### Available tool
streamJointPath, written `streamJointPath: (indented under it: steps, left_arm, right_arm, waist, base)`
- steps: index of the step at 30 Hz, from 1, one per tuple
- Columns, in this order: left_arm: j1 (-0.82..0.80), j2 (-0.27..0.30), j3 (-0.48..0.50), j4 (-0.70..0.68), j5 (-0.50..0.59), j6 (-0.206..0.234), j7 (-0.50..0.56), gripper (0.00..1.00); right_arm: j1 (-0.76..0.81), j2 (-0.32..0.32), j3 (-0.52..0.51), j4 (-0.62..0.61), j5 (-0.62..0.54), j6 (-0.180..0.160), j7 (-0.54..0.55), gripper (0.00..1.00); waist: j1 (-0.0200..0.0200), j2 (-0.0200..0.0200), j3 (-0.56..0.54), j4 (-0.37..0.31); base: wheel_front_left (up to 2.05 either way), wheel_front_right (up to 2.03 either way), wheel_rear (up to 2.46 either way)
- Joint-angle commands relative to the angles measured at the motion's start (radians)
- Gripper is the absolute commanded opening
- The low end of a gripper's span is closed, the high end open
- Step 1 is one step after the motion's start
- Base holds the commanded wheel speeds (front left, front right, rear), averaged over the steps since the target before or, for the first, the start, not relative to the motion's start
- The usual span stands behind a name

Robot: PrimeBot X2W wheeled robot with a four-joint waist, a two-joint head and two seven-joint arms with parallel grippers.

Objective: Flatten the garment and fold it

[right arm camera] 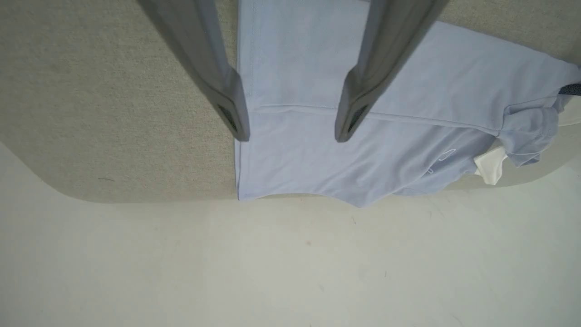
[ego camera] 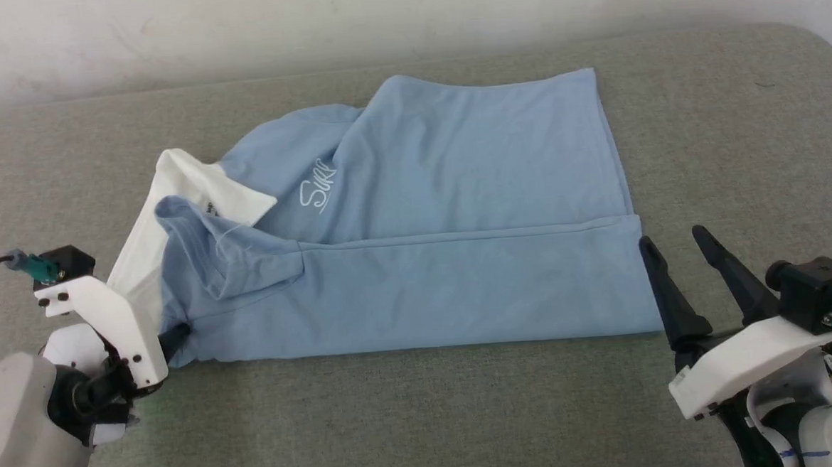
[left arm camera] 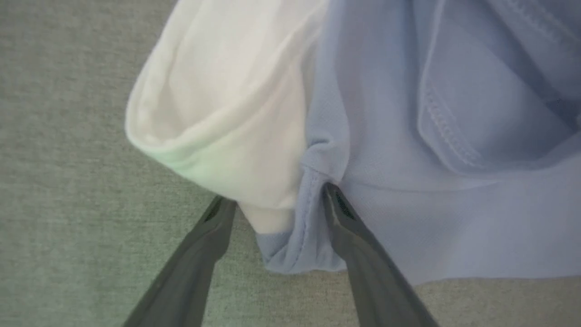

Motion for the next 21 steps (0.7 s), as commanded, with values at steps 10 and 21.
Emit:
streamJointPath:
  steps: [10, 21]
  left_arm:
    - [0.045, -0.066, -0.039, 0.063, -0.021, -0.042, -0.009, 0.00]
    - [0.044, -0.068, -0.019, -0.045, -0.004, -0.050, -0.120, 0.00]
  right_arm:
    - [-0.023, -0.042, -0.077, 0.147, 0.128, -0.001, 0.245, 1.00]
    - [-0.202, -0.069, -0.048, 0.412, 0.185, -0.001, 0.432, 1.00]
  waist:
    - [0.0000, 0.0000, 0.003, -0.027]
    - [0.0000, 0.0000, 0.015, 0.019]
  base:
    - [0.00, 0.00, 0.00]
    - [0.00, 0.00, 0.00]
